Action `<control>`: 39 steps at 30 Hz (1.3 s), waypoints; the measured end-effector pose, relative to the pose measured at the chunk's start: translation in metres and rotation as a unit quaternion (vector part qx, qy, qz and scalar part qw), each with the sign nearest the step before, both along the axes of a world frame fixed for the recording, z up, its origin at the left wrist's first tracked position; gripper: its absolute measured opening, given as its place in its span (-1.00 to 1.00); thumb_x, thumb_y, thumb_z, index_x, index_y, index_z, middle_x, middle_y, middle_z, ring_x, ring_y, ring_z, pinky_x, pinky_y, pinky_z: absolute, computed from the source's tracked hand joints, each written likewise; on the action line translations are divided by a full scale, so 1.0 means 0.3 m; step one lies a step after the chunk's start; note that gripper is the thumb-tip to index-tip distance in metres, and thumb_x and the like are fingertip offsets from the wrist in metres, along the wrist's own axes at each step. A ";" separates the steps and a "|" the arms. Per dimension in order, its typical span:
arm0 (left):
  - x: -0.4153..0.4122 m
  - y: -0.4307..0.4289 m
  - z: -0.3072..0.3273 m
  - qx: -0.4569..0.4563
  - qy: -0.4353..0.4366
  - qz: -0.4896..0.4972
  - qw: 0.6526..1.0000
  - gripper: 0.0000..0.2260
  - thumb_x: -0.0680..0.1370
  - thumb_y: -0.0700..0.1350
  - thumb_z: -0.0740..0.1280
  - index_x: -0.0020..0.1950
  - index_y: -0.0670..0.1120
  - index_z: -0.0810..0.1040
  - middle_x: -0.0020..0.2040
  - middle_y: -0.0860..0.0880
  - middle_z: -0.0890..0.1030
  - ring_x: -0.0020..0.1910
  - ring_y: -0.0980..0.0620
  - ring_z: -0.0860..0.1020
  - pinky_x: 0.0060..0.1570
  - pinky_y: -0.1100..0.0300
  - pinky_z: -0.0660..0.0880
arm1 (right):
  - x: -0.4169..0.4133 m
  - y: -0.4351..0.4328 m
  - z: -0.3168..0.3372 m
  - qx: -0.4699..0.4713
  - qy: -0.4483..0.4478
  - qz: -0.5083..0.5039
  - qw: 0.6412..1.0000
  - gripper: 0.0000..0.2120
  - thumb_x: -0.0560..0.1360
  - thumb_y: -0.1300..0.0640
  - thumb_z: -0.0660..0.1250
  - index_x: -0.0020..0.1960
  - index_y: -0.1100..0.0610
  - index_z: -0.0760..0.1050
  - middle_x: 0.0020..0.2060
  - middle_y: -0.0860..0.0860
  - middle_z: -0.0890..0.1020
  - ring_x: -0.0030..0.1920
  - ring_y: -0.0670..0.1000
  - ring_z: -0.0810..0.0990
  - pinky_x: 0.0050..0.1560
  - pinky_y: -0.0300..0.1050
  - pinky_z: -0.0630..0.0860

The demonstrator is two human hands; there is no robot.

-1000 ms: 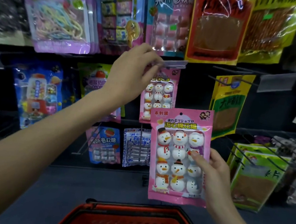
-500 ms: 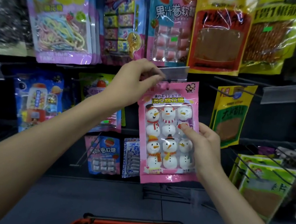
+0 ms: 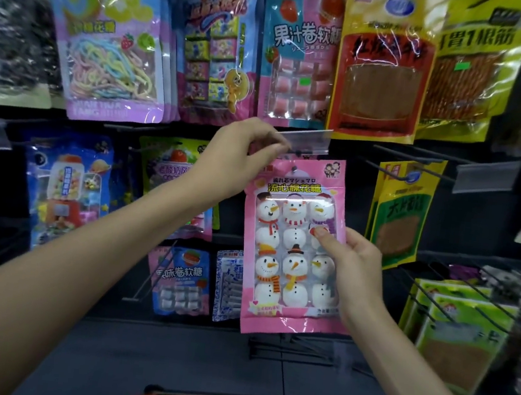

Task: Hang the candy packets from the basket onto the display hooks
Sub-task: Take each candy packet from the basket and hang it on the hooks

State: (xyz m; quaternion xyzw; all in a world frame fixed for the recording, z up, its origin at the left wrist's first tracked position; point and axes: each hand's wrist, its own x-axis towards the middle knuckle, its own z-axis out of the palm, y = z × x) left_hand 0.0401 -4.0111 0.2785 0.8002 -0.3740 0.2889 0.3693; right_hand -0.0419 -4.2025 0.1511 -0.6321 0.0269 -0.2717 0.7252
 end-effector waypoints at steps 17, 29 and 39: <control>-0.013 0.013 -0.146 0.041 -0.283 0.082 0.955 -0.65 0.60 -0.20 0.32 0.37 -0.05 0.63 0.30 -0.06 0.58 0.27 -0.08 0.53 0.22 -0.05 0.43 | 0.092 -0.005 -0.015 0.007 0.017 -0.002 1.000 -0.92 0.55 0.13 0.49 0.04 0.07 0.71 -0.08 0.09 0.78 -0.05 0.18 0.77 0.09 0.34 0.66; 0.031 -0.017 -0.392 -0.217 0.091 0.062 0.970 -0.71 0.66 0.04 0.32 0.38 0.14 0.43 0.27 0.10 0.45 0.16 0.21 0.53 0.13 0.13 0.57 | 0.144 -0.001 -0.015 0.005 0.013 -0.017 1.000 -0.83 0.56 0.18 0.47 0.14 0.12 0.64 -0.07 0.07 0.78 -0.06 0.14 0.78 0.10 0.30 0.67; 0.157 -0.029 -0.530 -0.335 0.268 -0.036 0.903 -0.90 0.60 0.01 0.45 0.07 0.03 0.64 -0.07 0.05 0.67 -0.08 0.01 0.64 -0.06 0.21 0.61 | 0.243 -0.010 0.012 0.008 0.041 -0.015 0.999 -0.81 0.55 0.20 0.47 0.16 0.16 0.61 -0.09 0.13 0.78 -0.14 0.15 0.78 -0.25 0.01 0.70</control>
